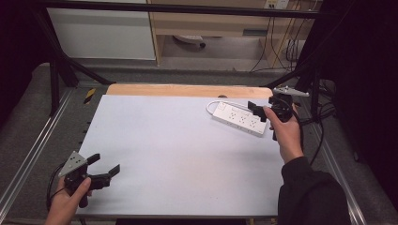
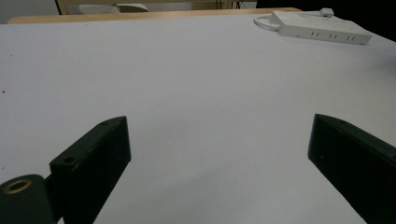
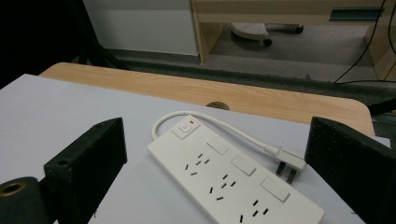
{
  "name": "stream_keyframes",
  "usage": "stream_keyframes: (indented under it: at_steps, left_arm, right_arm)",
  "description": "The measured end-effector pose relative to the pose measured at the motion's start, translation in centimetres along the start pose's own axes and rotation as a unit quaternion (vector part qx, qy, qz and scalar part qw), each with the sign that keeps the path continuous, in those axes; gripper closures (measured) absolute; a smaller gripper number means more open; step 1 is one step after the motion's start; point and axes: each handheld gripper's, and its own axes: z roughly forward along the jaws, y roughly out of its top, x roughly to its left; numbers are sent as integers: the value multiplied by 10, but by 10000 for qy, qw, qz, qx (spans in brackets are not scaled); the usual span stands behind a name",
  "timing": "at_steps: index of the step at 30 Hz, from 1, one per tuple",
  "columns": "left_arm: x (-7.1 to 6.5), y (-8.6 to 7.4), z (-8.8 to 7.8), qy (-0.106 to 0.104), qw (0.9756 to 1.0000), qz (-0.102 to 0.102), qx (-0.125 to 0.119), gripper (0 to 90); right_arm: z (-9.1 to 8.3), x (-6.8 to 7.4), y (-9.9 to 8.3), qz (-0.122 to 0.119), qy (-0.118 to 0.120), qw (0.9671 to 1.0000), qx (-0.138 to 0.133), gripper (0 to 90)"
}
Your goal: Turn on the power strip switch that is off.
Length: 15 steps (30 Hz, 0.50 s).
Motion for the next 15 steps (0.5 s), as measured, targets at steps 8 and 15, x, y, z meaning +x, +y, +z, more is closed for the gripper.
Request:
stream_keyframes:
  at_steps: [8, 15]
  left_arm:
    - [0, 0, 0, -2, 10000, 11, -5, 59]
    - [0, 0, 1, 2, 10000, 20, 7, 59]
  right_arm:
    - [12, -7, 2, 35, -117, 9999, 46, 64]
    - [19, -13, 3, 38, -234, 9997, 77, 80]
